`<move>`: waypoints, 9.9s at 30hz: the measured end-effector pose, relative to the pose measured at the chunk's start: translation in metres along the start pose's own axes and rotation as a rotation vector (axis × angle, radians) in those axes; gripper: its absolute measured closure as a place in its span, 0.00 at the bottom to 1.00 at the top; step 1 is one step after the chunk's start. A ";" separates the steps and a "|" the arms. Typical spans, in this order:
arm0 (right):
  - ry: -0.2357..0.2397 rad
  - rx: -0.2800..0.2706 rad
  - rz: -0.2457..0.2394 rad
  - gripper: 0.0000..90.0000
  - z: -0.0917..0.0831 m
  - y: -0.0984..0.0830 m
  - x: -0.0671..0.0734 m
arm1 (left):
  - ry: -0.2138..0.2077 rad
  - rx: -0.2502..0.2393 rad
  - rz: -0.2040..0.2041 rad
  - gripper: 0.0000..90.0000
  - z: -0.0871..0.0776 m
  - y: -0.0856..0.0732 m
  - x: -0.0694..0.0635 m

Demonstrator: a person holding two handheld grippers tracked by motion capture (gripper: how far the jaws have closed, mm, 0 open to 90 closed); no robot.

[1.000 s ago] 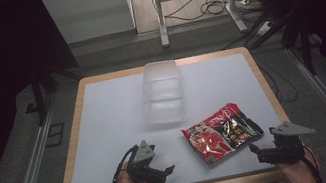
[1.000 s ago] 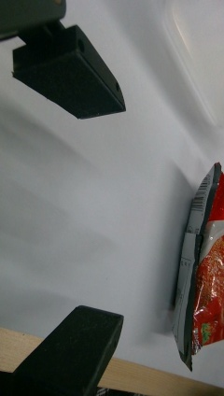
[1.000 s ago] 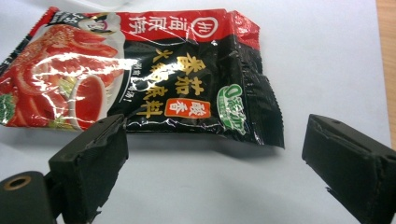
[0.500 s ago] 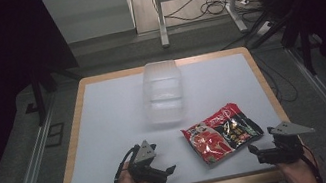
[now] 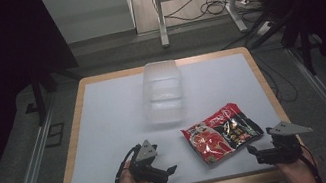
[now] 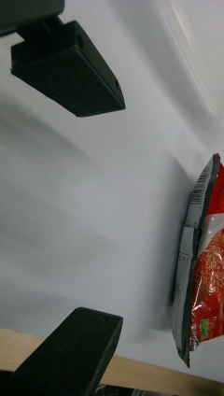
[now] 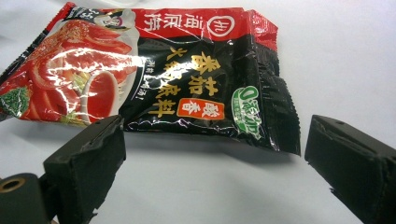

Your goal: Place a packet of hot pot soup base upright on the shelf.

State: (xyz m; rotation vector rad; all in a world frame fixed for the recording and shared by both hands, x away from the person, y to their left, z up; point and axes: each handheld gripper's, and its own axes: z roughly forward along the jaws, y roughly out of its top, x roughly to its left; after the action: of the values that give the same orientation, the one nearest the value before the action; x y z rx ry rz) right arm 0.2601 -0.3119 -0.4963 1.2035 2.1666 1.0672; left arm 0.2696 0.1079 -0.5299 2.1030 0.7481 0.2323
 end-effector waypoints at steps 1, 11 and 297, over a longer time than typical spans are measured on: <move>0.000 -0.006 -0.001 0.06 0.000 0.000 0.000 | -0.003 -0.002 -0.007 0.02 -0.001 0.001 0.000; 0.003 -0.007 -0.001 0.06 0.001 0.001 0.000 | -0.048 -0.033 -0.022 0.02 0.001 0.016 -0.002; 0.259 -0.204 0.031 0.40 0.247 0.277 0.005 | -0.011 -0.086 0.031 0.00 -0.014 -0.010 -0.022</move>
State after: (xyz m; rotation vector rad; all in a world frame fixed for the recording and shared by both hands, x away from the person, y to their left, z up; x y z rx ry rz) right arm 0.5673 -0.1163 -0.4255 1.0577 2.1642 1.4894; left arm 0.2418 0.1090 -0.5267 2.0339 0.6876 0.2654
